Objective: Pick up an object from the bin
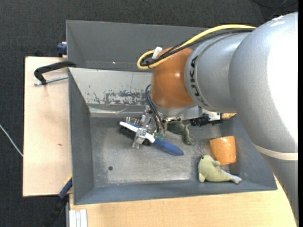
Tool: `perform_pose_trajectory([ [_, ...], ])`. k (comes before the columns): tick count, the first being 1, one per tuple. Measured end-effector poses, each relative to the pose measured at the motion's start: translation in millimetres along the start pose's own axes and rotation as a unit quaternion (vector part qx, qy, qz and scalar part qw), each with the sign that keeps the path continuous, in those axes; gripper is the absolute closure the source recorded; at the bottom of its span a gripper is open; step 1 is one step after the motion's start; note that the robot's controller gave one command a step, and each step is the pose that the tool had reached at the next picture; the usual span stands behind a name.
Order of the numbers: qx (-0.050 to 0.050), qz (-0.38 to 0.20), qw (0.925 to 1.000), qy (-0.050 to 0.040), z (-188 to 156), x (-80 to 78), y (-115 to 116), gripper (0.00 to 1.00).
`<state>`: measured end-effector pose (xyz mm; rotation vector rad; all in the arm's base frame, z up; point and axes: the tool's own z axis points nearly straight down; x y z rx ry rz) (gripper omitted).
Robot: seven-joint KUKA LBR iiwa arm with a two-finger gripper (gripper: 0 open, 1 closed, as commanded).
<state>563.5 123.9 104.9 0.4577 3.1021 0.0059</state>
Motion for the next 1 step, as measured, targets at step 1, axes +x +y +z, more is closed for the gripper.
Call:
perform_pose_trajectory([
  [1,-0.001,-0.001,1.0,-0.0026,-88.2,-2.7,1.9,1.0],
])
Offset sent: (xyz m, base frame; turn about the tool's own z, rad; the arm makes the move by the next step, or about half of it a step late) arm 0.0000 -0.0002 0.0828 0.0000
